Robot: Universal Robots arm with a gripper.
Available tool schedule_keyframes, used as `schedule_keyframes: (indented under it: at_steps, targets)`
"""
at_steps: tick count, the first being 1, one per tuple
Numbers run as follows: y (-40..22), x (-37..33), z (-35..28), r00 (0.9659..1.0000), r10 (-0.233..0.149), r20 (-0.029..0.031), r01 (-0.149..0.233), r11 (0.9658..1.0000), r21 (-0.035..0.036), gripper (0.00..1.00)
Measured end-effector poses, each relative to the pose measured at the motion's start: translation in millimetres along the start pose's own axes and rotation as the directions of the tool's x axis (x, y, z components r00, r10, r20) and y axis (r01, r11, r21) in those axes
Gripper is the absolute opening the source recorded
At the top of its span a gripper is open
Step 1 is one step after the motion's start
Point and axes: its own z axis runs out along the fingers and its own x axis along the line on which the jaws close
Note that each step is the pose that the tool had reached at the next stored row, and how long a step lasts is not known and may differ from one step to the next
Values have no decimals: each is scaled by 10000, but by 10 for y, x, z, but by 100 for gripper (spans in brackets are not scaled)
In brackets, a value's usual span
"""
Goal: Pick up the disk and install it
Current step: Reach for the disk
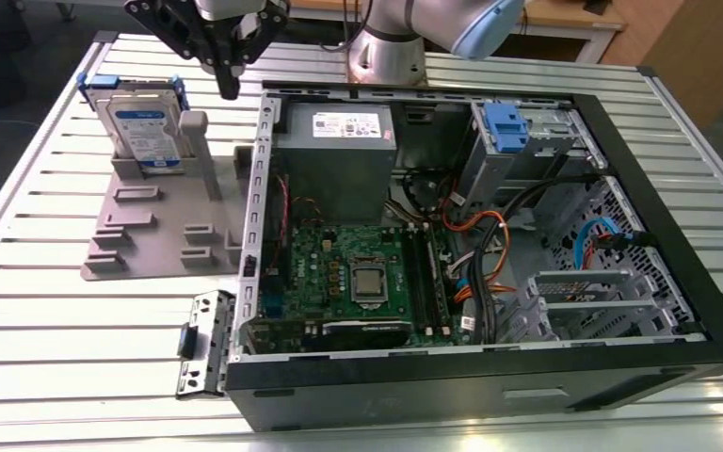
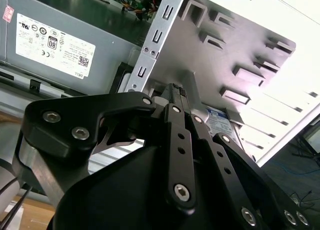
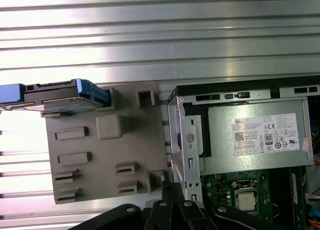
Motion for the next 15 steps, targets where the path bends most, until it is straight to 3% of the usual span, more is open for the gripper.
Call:
schedule_keyframes:
  at_steps: [15]
  targets:
    - [-5, 64, -2, 10000, 0, 0, 0, 10000, 1, 10]
